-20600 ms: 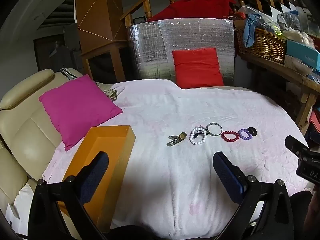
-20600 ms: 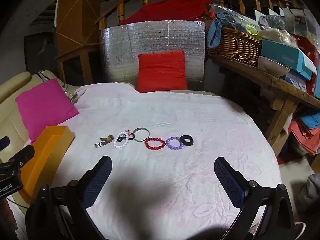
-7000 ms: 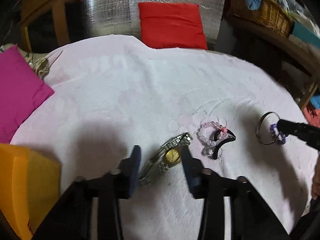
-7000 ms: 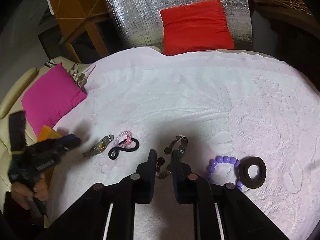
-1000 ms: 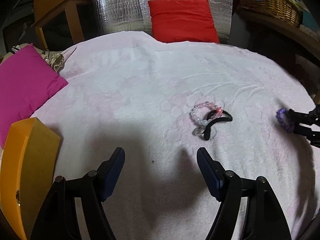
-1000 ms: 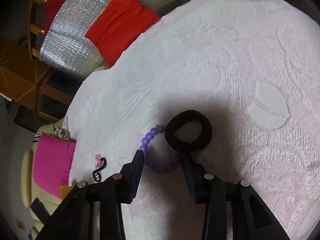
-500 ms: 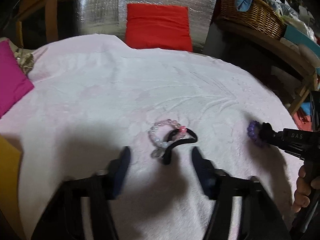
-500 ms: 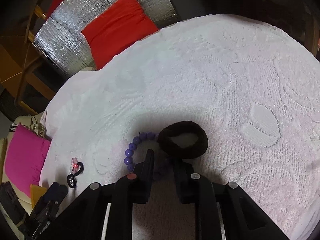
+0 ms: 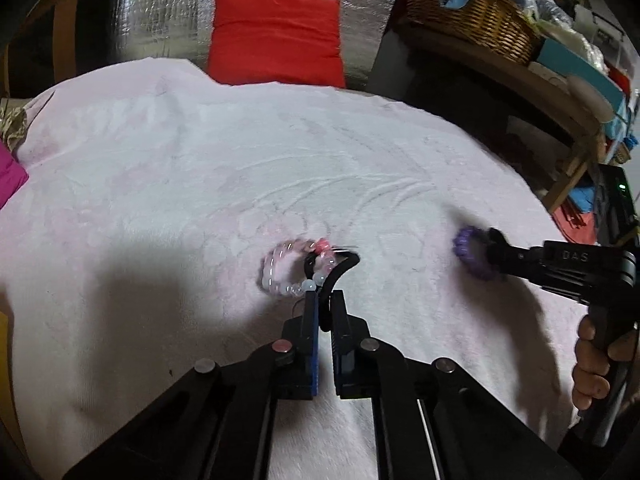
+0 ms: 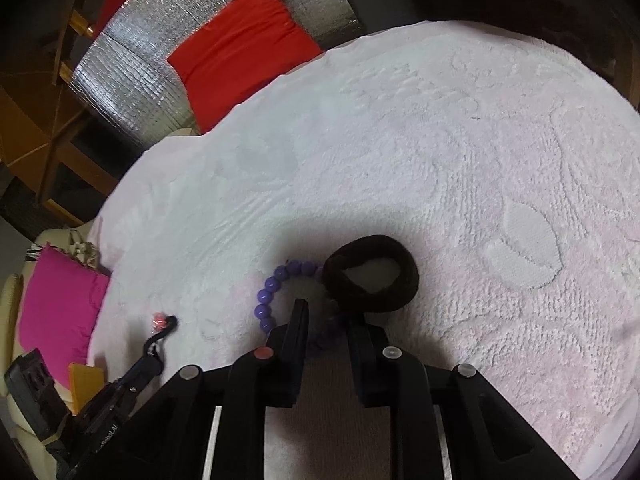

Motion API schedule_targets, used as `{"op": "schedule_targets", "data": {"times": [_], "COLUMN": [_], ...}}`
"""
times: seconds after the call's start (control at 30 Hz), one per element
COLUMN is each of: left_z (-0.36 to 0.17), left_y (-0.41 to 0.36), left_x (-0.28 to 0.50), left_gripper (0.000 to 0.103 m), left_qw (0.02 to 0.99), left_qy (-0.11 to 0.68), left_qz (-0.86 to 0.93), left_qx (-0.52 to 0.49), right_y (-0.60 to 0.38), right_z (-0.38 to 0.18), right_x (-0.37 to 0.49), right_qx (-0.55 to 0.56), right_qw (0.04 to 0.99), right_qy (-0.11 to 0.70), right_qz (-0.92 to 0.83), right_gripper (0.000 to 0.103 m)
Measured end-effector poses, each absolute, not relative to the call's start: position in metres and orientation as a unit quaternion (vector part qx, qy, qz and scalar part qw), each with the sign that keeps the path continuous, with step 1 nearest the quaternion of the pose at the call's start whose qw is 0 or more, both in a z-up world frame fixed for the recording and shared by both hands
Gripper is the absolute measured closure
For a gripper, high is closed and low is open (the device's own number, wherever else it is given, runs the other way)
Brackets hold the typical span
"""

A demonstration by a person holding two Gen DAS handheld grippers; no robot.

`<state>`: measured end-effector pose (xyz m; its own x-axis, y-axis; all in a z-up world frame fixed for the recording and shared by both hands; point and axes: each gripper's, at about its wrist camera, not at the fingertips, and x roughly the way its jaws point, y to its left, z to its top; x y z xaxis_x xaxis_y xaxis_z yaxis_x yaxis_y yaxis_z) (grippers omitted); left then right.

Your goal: Organize jewelry

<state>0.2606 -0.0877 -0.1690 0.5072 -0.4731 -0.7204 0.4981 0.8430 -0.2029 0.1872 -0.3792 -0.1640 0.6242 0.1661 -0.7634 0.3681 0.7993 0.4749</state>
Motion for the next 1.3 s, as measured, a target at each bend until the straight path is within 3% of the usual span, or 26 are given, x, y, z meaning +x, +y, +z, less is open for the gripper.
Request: {"op": "schedule_targets", "data": {"times": [0.4, 0.6, 0.97, 1.3], "left_z": [-0.128, -0.151, -0.156, -0.162], "left_y": [-0.020, -0.007, -0.027, -0.037], "left_x": [0.241, 0.253, 0.250, 0.248], "left_gripper": [0.098, 0.098, 0.098, 0.098], "left_qw": [0.864, 0.861, 0.856, 0.856], "left_qy": [0.376, 0.423, 0.434, 0.440], "left_qz": [-0.317, -0.266, -0.274, -0.268], "left_qx": [-0.104, -0.099, -0.070, -0.038], "right_y": [-0.367, -0.371, -0.385, -0.359], "right_z": [-0.133, -0.138, -0.164, -0.165], "right_x": [0.157, 0.155, 0.173, 0.199], "right_qx": [0.307, 0.316, 0.355, 0.269], "right_qw": [0.867, 0.855, 0.818, 0.851], "right_qy": [0.391, 0.411, 0.452, 0.445], "right_qz": [0.030, 0.017, -0.010, -0.074], "right_gripper": [0.085, 0.084, 0.078, 0.074]}}
